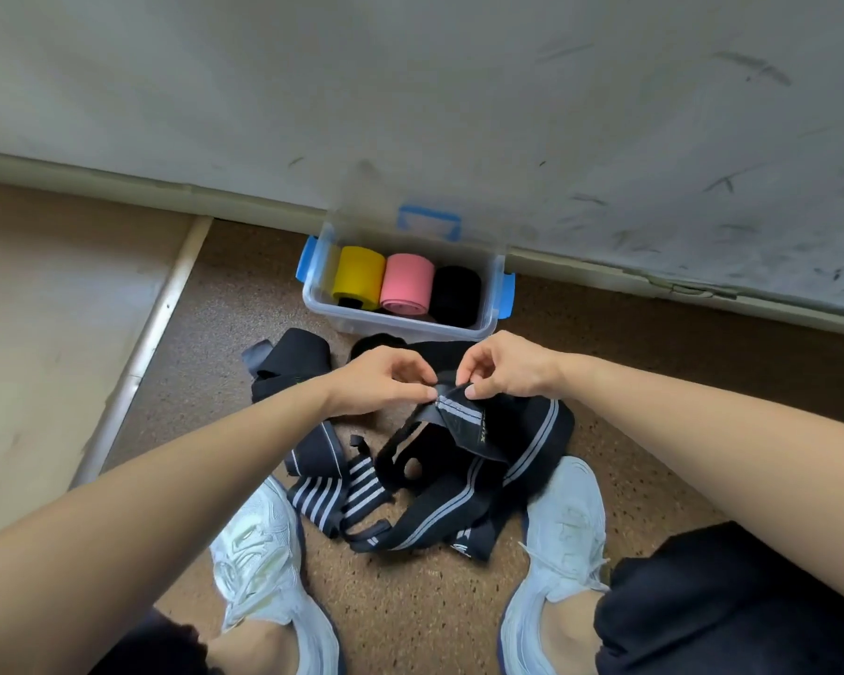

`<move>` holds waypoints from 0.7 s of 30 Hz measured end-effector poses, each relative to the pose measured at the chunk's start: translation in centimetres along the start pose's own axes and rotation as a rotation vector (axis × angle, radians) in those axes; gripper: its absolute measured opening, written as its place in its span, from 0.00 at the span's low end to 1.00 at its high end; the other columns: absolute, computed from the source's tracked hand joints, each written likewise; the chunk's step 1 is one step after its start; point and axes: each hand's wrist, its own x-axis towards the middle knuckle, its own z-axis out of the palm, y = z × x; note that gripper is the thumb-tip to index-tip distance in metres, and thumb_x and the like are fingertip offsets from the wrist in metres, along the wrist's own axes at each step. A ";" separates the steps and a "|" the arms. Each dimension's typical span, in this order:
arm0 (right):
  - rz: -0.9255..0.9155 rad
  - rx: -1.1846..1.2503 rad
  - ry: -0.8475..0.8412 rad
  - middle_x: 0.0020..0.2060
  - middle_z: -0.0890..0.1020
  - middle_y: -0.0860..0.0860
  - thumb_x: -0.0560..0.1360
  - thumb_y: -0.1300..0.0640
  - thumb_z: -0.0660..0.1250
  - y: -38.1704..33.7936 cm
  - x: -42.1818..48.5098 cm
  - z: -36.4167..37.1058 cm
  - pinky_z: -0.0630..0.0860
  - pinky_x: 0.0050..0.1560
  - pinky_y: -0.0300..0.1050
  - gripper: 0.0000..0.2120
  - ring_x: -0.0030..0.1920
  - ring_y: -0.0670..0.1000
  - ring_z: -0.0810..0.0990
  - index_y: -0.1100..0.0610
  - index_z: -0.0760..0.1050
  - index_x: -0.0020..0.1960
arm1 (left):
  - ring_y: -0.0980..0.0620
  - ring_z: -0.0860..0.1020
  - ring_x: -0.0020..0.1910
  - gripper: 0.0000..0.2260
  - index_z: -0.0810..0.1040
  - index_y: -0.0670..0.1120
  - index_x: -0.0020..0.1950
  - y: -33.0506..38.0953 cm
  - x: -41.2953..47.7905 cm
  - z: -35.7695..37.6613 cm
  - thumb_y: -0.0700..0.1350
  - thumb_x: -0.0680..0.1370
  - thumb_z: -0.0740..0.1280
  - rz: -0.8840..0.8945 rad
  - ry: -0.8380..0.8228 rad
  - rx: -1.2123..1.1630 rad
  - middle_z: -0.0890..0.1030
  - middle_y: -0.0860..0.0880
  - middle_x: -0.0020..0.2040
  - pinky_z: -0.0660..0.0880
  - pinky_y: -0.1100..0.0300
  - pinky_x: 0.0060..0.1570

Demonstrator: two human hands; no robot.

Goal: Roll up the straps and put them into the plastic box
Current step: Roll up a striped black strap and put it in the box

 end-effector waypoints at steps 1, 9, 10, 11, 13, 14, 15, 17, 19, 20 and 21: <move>-0.007 0.004 0.017 0.36 0.80 0.52 0.75 0.66 0.74 -0.2 -0.1 0.1 0.72 0.35 0.29 0.05 0.32 0.41 0.76 0.59 0.83 0.50 | 0.57 0.82 0.50 0.11 0.83 0.47 0.58 0.4 -0.4 -0.5 0.49 0.78 0.74 -0.012 -0.015 -0.008 0.85 0.54 0.49 0.74 0.63 0.55; -0.127 -0.023 -0.006 0.35 0.80 0.51 0.76 0.64 0.74 -3.4 -1.0 1.4 0.73 0.39 0.32 0.07 0.33 0.43 0.76 0.61 0.81 0.54 | 0.57 0.76 0.43 0.10 0.78 0.49 0.44 3.4 -4.0 -3.4 0.51 0.76 0.77 -0.011 -0.091 0.285 0.79 0.53 0.43 0.74 0.60 0.47; -0.131 -0.021 -0.010 0.36 0.80 0.51 0.77 0.63 0.74 -3.8 -1.2 1.4 0.74 0.39 0.33 0.08 0.34 0.44 0.76 0.61 0.81 0.56 | 0.60 0.75 0.39 0.10 0.77 0.49 0.43 3.8 -4.6 -3.5 0.50 0.76 0.76 -0.006 -0.104 0.325 0.78 0.55 0.40 0.73 0.63 0.44; -0.129 0.001 -0.006 0.38 0.80 0.53 0.77 0.62 0.73 -4.1 -1.5 1.5 0.76 0.40 0.35 0.10 0.35 0.45 0.77 0.61 0.80 0.58 | 0.62 0.74 0.36 0.10 0.77 0.49 0.43 4.1 -5.1 -3.6 0.49 0.77 0.76 0.001 -0.097 0.372 0.77 0.56 0.38 0.71 0.65 0.41; -0.114 0.091 0.020 0.46 0.79 0.54 0.80 0.59 0.71 -4.8 -1.9 1.6 0.80 0.41 0.41 0.14 0.37 0.49 0.80 0.58 0.76 0.65 | 0.64 0.74 0.35 0.10 0.76 0.50 0.42 4.7 -6.2 -3.8 0.47 0.76 0.76 0.036 -0.033 0.470 0.77 0.57 0.37 0.68 0.68 0.37; -0.107 0.137 0.027 0.51 0.78 0.54 0.81 0.57 0.70 -5.2 -2.1 1.7 0.81 0.42 0.42 0.18 0.38 0.51 0.81 0.56 0.74 0.69 | 0.65 0.75 0.36 0.11 0.75 0.50 0.42 5.1 -6.7 -3.8 0.47 0.76 0.76 0.072 0.005 0.535 0.78 0.57 0.37 0.67 0.69 0.36; -0.104 0.170 0.027 0.57 0.77 0.53 0.81 0.55 0.69 -5.5 -2.2 1.9 0.82 0.42 0.42 0.21 0.38 0.51 0.81 0.55 0.71 0.72 | 0.66 0.75 0.37 0.11 0.74 0.51 0.42 5.5 -7.2 -3.8 0.47 0.76 0.76 0.115 0.038 0.603 0.78 0.58 0.38 0.66 0.70 0.36; -0.112 0.200 0.005 0.63 0.76 0.54 0.81 0.54 0.69 -6.1 -2.4 2.4 0.81 0.40 0.44 0.24 0.36 0.52 0.80 0.55 0.70 0.75 | 0.67 0.75 0.38 0.12 0.73 0.52 0.43 6.2 -8.2 -3.7 0.47 0.76 0.76 0.189 0.080 0.711 0.76 0.60 0.36 0.66 0.70 0.36; -0.143 0.168 -0.012 0.50 0.80 0.55 0.81 0.56 0.70 -6.6 -2.4 3.4 0.78 0.40 0.49 0.21 0.33 0.51 0.77 0.58 0.73 0.72 | 0.64 0.74 0.35 0.12 0.72 0.53 0.43 6.5 -9.1 -3.5 0.48 0.76 0.76 0.213 0.102 0.769 0.75 0.59 0.34 0.65 0.69 0.35; -0.160 0.145 -0.001 0.41 0.79 0.55 0.80 0.57 0.70 -6.7 -2.4 3.8 0.77 0.39 0.49 0.18 0.32 0.50 0.76 0.60 0.76 0.68 | 0.62 0.74 0.35 0.12 0.72 0.54 0.43 6.7 -9.4 -3.4 0.49 0.76 0.76 0.202 0.110 0.782 0.75 0.58 0.34 0.67 0.65 0.35; -0.167 0.142 0.024 0.36 0.78 0.56 0.80 0.58 0.71 -6.7 -2.4 4.2 0.75 0.38 0.49 0.15 0.32 0.50 0.76 0.62 0.78 0.64 | 0.60 0.74 0.35 0.12 0.72 0.53 0.43 6.7 -9.7 -3.4 0.49 0.76 0.76 0.182 0.119 0.780 0.76 0.57 0.35 0.69 0.62 0.36</move>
